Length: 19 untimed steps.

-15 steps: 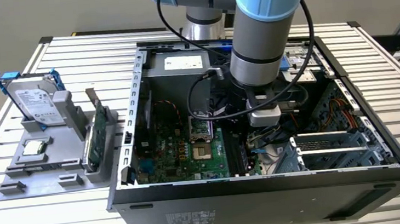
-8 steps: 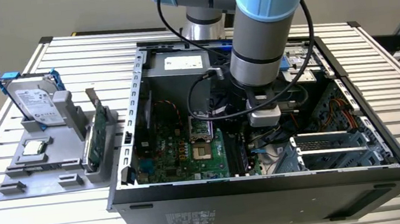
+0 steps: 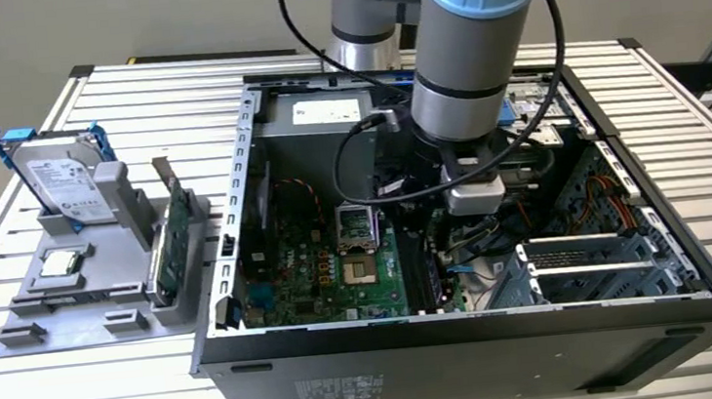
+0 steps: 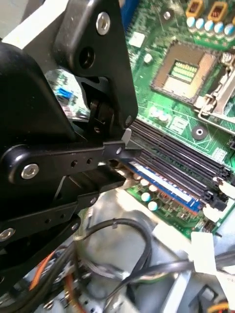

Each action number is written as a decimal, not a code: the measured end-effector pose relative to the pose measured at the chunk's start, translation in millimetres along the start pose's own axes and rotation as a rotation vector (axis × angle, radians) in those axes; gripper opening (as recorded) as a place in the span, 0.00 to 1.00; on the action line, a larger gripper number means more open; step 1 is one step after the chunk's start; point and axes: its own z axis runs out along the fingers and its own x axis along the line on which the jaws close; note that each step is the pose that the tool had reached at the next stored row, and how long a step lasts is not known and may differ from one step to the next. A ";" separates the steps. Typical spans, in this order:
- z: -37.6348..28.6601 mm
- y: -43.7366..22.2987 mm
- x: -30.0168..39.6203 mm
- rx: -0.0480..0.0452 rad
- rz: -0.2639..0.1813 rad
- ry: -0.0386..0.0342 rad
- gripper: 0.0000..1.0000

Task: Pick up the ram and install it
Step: 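Insert the ram into the slot, then press down the ram until it locks into place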

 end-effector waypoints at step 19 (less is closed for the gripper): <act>-28.8 1.8 0.7 -0.0120 0.000 0.0014 0.00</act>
